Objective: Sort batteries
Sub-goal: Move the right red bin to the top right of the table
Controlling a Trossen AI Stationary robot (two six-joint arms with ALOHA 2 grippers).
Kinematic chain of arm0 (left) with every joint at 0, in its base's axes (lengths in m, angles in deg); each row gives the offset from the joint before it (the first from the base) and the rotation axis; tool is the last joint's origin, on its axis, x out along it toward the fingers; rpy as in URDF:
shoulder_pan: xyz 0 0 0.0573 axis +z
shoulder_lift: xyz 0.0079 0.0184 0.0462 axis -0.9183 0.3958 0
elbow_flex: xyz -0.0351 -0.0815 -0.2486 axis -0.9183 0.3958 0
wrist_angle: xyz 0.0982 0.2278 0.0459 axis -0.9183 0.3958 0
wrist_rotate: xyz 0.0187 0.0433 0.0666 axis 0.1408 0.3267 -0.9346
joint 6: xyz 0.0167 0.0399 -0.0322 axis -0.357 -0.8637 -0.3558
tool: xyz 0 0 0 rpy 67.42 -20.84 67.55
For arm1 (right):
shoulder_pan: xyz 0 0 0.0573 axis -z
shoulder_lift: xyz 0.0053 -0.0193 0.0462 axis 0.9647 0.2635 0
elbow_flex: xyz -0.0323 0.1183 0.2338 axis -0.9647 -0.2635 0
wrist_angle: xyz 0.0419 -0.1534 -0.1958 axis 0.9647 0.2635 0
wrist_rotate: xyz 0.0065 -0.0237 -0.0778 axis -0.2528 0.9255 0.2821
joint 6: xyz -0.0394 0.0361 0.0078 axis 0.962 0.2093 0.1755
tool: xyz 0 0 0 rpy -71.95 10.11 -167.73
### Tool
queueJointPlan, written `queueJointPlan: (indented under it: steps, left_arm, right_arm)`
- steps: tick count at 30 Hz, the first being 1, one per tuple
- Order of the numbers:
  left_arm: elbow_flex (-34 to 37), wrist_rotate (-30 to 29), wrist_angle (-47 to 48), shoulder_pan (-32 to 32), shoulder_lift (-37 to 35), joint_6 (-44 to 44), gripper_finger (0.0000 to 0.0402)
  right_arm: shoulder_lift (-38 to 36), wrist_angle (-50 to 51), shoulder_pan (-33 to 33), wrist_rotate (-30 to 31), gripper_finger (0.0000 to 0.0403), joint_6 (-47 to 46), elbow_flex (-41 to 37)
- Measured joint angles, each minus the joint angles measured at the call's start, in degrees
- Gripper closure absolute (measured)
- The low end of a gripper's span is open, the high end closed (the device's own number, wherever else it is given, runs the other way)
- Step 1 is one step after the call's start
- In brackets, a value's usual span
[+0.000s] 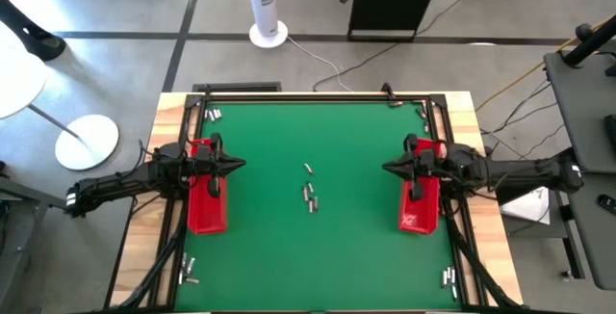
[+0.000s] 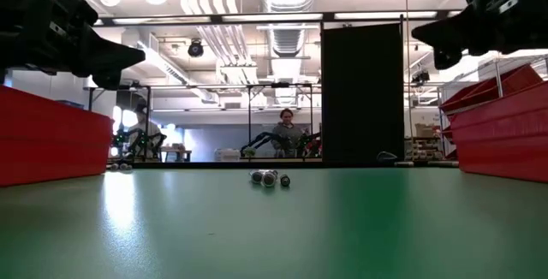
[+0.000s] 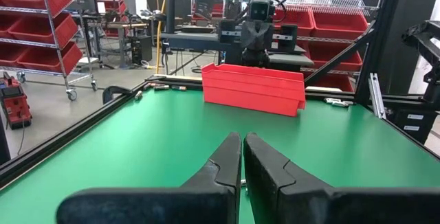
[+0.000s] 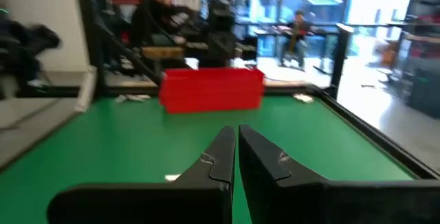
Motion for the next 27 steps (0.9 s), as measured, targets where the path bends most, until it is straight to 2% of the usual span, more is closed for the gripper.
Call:
queueJointPlan:
  steps: [3, 6, 10, 12, 16, 21, 27]
  left_arm:
    - [0.01, 0.00, 0.00, -0.02, 0.02, 0.00, 0.0402]
    - [0.01, 0.00, 0.00, 0.00, 0.01, 0.01, 0.0402]
    - [0.01, 0.00, 0.00, -0.01, 0.02, 0.02, 0.0402]
    - [0.01, 0.00, 0.00, 0.00, 0.01, 0.01, 0.0402]
    - [0.00, 0.00, 0.00, 0.00, 0.00, 0.02, 0.0402]
    - [0.01, 0.00, 0.00, 0.00, 0.02, 0.00, 0.0402]
    - [0.01, 0.00, 0.00, 0.00, 0.00, 0.00, 0.0402]
  right_arm:
    - [1.88, -2.11, 0.06, -0.10, 0.0390, -2.67, 0.10]
    - [3.71, 2.80, 0.17, 7.67, 0.0390, -5.48, 4.15]
    - [9.35, 26.93, -0.11, 13.72, 0.0377, -9.92, 19.31]
    - [14.13, 37.54, -0.38, 16.17, 0.0355, -13.94, 27.40]
    - [23.72, 54.20, -0.49, 16.92, 0.0293, -27.21, 38.75]
    - [33.34, 72.51, -1.24, 16.33, 0.0223, -46.87, 45.39]
    - [39.54, 87.09, -3.44, 14.02, 0.0188, -59.70, 51.56]
